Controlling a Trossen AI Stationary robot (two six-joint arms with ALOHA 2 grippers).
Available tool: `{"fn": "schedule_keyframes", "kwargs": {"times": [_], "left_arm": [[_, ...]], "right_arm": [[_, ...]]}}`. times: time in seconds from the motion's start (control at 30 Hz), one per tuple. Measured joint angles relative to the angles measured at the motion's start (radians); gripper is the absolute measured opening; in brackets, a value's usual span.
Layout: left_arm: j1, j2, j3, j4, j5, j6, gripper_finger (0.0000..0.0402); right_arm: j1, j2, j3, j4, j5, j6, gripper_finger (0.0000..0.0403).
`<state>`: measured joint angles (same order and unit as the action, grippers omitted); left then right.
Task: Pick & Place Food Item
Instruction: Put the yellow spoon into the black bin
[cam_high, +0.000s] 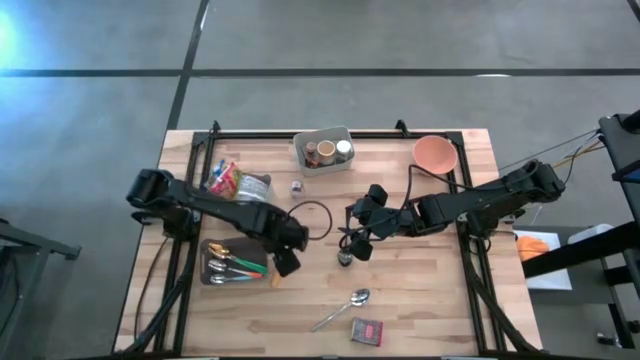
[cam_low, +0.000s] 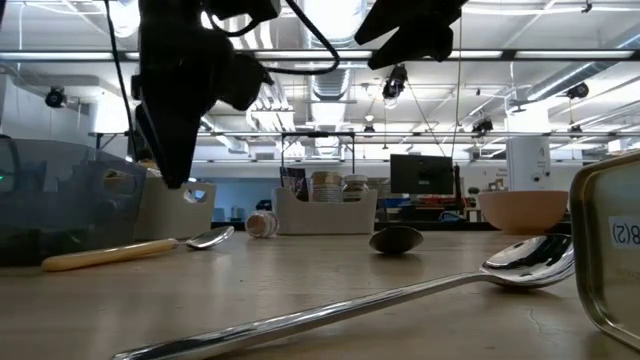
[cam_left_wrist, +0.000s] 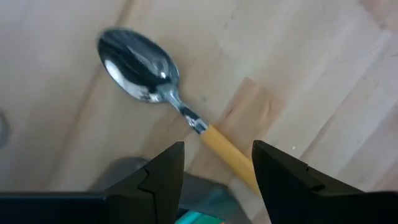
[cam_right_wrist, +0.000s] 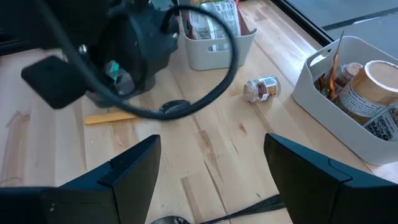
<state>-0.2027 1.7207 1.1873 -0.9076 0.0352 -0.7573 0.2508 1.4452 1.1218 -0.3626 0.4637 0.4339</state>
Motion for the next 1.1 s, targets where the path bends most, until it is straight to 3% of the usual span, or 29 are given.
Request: {"fn": "schedule_keyframes", "kwargs": {"times": [0.43,1.1], "left_arm": [[-0.035,0.129,-0.003,0.001,0.022,-0.097,0.0194],[-0.038,0.139,-0.064,0.098,0.028,-0.13,0.0192]], "right_arm": [[0.0,0.0,0.0,0.001,0.0,0.003,0.0282],[0.0,0.0,0.0,0.001,-0.027,0.004,0.0282]]}}
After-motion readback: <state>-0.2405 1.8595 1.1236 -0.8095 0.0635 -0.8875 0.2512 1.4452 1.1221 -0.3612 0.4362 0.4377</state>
